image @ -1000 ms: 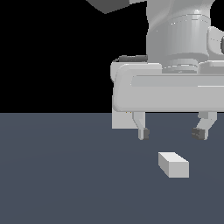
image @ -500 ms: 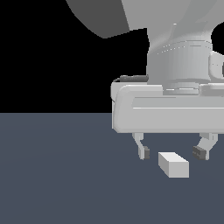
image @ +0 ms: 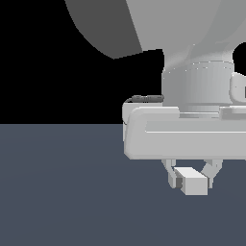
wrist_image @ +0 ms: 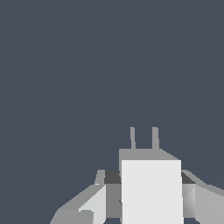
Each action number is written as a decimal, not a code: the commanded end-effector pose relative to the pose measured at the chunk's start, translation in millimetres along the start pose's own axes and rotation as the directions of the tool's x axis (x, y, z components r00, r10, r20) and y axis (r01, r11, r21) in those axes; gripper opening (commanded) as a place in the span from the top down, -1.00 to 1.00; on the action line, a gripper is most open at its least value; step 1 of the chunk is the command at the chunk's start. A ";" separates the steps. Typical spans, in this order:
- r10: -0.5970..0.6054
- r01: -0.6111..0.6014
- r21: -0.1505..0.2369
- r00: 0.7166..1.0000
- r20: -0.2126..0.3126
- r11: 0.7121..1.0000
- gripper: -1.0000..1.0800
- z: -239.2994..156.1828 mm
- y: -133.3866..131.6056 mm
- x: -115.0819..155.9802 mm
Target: Plug the charger into the wall socket.
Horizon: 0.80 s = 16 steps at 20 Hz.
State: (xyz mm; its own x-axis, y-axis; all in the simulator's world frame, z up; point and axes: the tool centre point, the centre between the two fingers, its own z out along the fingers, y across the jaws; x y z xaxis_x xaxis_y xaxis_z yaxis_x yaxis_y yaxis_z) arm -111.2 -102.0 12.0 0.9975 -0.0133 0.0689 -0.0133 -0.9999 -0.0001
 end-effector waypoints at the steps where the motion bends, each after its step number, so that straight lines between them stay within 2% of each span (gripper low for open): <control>1: 0.000 0.000 0.000 1.000 -0.001 1.000 1.00 0.3 -0.1 0.3; 10: 0.000 0.000 0.000 1.000 -0.001 1.000 1.00 -0.9 -0.8 0.9; 16: 0.005 -0.005 0.000 1.000 -0.001 1.000 1.00 -13.4 -9.4 12.5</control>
State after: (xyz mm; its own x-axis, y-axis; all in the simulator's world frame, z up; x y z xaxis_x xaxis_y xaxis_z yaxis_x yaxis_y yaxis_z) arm -103.4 -95.9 21.5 0.9975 -0.0176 0.0685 -0.0176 -0.9998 -0.0003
